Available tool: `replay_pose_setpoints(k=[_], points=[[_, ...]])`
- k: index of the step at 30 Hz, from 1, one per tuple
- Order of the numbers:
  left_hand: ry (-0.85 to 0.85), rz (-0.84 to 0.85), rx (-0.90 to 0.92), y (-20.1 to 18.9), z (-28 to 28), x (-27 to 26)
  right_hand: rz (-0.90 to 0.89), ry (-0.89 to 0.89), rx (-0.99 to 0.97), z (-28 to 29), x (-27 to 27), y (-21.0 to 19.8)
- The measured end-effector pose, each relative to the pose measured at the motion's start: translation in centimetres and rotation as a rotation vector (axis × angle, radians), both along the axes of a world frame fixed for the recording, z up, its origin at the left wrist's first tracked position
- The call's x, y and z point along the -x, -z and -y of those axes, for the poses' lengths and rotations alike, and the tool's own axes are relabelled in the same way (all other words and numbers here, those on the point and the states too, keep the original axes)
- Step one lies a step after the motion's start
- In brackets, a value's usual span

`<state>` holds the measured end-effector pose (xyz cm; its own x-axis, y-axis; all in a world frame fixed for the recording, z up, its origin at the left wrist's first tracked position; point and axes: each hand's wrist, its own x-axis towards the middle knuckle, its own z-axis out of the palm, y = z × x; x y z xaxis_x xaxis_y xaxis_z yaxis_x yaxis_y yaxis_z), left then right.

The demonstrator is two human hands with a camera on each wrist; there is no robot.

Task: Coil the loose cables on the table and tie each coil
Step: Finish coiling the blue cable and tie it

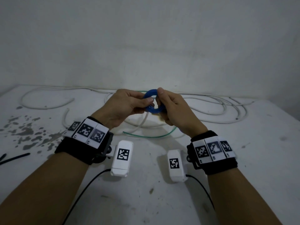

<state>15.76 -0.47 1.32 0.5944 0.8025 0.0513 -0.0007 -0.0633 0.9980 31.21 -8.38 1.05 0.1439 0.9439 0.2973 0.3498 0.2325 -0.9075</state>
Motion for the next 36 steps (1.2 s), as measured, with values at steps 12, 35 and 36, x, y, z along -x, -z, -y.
replay_pose_setpoints(k=[12, 35, 36], points=[[-0.203, 0.261, 0.025, 0.1, 0.3, -1.0, 0.114, 0.265, -0.299, -0.3, 0.6, -0.1], [-0.097, 0.274, -0.379, -4.8, 2.8, -1.4, 0.208, 0.128, -0.465, 2.2, -1.0, -5.7], [-0.103, 0.326, -0.32, -5.3, 3.2, -2.0, 0.13, 0.151, -0.501, 2.5, -1.0, -6.1]])
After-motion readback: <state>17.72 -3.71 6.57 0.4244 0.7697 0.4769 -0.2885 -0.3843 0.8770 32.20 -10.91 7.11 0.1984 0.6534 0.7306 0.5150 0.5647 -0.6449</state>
